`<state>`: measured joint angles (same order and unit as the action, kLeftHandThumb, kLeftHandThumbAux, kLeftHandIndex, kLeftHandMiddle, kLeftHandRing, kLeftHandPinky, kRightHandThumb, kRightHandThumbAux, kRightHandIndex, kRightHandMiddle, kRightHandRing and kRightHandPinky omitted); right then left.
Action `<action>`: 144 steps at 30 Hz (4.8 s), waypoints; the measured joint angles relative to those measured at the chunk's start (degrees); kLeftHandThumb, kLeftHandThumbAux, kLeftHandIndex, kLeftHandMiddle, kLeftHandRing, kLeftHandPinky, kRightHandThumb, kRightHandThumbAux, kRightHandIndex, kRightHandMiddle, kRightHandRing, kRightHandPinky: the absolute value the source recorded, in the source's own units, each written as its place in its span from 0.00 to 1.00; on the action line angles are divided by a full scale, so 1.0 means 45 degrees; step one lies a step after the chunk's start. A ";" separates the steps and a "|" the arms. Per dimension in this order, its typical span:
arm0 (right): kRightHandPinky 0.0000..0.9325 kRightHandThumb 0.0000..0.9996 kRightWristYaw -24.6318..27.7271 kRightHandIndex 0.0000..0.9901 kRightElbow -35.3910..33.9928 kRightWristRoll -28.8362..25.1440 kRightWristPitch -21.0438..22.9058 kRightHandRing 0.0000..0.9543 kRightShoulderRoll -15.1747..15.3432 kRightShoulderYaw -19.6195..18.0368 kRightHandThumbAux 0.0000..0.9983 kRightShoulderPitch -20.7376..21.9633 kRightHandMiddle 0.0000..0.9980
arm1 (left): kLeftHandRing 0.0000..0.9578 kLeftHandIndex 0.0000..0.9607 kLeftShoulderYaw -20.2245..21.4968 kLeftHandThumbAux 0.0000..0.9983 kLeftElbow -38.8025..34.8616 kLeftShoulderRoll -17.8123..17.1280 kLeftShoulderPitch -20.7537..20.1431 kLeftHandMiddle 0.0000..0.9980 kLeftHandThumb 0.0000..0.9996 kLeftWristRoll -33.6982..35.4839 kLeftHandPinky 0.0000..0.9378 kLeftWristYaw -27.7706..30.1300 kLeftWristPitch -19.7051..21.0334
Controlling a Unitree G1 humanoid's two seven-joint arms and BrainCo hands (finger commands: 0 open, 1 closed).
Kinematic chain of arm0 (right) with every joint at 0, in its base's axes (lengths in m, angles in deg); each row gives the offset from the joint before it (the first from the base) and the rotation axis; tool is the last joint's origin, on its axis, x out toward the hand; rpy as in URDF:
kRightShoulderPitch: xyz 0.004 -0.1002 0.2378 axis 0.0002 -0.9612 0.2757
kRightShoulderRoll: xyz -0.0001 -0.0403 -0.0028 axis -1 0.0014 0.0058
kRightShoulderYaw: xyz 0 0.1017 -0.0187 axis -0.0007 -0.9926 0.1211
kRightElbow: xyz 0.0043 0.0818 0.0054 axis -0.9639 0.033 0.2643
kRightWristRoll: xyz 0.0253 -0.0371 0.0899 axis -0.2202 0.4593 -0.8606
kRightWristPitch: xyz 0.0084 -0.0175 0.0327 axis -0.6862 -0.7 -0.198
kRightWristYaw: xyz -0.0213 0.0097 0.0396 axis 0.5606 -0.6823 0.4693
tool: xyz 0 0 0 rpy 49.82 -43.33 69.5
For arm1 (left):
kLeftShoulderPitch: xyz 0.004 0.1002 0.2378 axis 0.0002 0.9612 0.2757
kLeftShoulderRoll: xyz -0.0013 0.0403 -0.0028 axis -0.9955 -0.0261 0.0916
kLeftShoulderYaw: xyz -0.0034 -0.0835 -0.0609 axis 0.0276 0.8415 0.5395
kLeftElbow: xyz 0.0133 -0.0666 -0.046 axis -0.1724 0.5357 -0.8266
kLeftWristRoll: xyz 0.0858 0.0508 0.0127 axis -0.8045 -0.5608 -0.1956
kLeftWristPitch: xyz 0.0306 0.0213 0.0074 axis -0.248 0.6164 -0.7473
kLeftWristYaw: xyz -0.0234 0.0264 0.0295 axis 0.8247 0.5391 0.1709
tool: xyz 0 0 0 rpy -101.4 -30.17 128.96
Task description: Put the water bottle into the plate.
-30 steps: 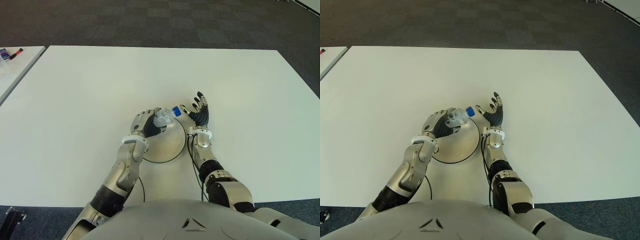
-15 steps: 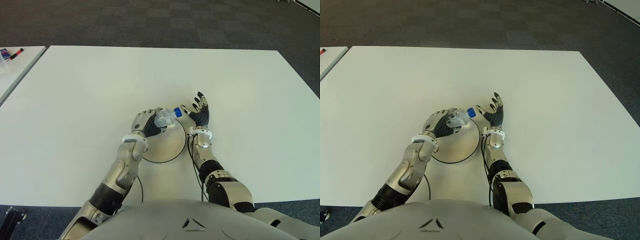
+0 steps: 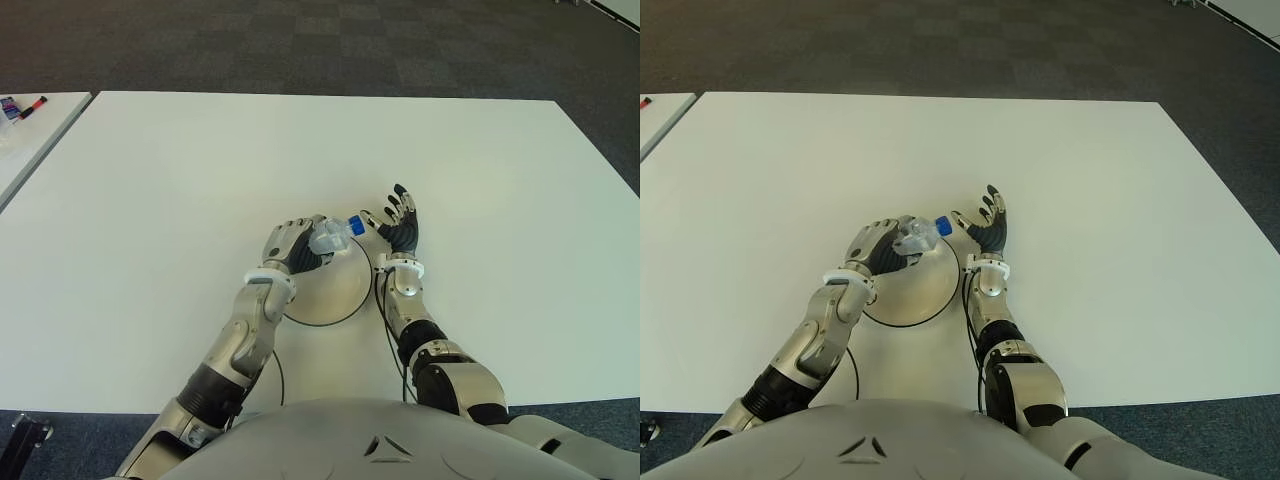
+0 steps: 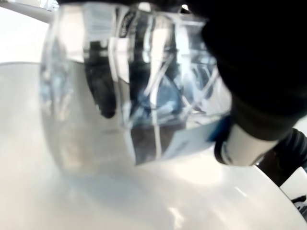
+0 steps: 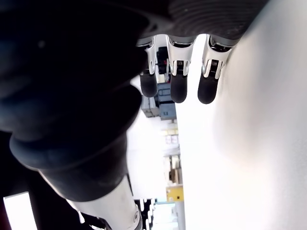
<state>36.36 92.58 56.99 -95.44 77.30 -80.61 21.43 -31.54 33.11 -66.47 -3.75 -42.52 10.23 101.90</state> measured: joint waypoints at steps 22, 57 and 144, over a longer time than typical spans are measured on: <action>0.18 0.00 0.0227 0.12 0.0076 -0.0165 -0.0022 0.11 -0.0002 -0.0011 0.96 0.0042 0.10 | 0.93 0.46 -0.0248 0.72 -0.0236 -0.0114 0.0000 0.89 0.70 -0.0331 0.95 0.0131 0.0525; 0.18 0.00 0.0040 0.09 0.0119 -0.0170 -0.0023 0.11 -0.0030 -0.0018 0.93 0.0073 0.09 | 0.00 0.00 -0.0699 0.82 -0.1234 -0.1849 0.0017 0.00 0.58 -0.1800 0.00 0.1525 0.0653; 0.19 0.00 0.0014 0.09 0.0537 -0.0118 -0.0251 0.11 -0.0002 0.0039 0.96 0.0283 0.09 | 0.00 0.00 -0.0081 0.40 -0.0749 -0.1858 0.0348 0.00 0.01 -0.1823 0.00 -0.2405 -0.1840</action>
<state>36.43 95.00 56.46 -96.57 77.29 -80.43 22.70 -31.91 29.74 -74.83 -2.19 -50.72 -0.59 93.62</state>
